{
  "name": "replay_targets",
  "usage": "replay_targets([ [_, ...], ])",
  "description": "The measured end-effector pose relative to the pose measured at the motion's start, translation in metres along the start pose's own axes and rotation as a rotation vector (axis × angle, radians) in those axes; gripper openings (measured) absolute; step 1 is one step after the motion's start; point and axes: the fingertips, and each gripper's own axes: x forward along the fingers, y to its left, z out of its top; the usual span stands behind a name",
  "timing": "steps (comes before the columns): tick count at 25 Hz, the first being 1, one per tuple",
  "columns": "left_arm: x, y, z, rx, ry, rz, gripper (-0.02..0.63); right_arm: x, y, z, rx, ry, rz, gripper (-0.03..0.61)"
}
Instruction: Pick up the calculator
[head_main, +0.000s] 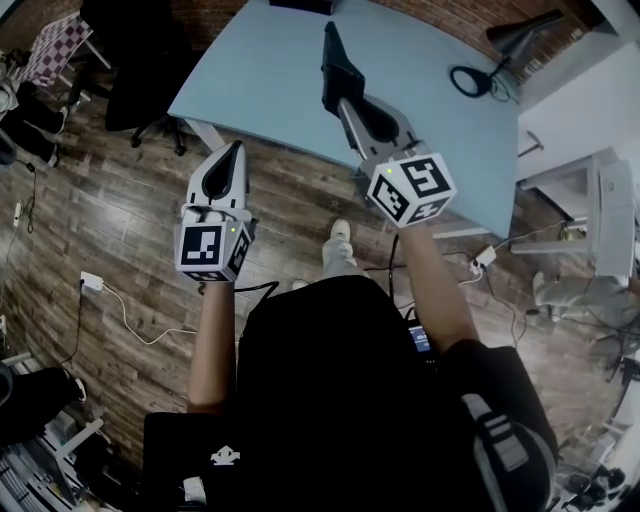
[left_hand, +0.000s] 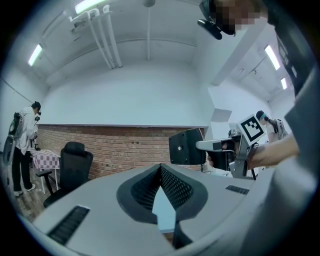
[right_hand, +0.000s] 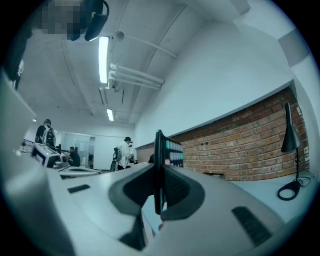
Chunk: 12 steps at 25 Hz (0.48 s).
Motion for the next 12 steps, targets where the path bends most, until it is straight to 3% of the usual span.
replay_targets([
  [12, -0.036, -0.002, 0.002, 0.013, -0.005, 0.017, 0.009, -0.014, 0.03, 0.001, 0.008, 0.003, 0.024, 0.046],
])
